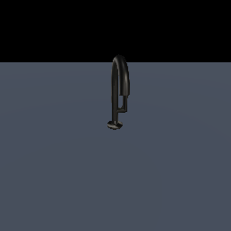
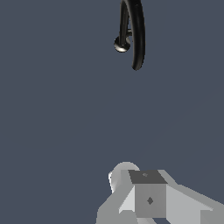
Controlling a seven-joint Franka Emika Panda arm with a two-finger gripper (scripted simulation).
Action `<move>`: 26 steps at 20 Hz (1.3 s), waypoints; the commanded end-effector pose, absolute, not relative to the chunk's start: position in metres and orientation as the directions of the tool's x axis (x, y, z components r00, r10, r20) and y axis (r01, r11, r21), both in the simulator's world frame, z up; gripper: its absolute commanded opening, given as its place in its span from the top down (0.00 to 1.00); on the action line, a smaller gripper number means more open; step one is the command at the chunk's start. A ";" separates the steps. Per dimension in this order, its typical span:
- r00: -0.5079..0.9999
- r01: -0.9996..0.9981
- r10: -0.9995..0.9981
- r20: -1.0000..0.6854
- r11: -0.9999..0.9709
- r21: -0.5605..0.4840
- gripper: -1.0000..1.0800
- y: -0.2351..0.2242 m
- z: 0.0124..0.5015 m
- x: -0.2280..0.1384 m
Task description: Turn on the faucet by rotating a designated handle.
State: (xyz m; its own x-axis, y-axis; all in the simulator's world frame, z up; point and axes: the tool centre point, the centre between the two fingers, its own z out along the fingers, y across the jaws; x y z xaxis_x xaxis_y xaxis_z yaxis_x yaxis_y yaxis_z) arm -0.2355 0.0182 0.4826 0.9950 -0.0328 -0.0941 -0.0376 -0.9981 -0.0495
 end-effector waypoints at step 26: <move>0.843 -0.396 -0.247 -0.478 -0.886 -0.240 1.00 0.017 0.439 -0.080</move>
State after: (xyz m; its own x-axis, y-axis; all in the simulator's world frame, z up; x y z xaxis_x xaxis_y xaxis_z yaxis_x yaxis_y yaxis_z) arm -0.0884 0.0183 0.4433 0.8572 -0.2392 -0.4561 -0.3747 -0.8973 -0.2335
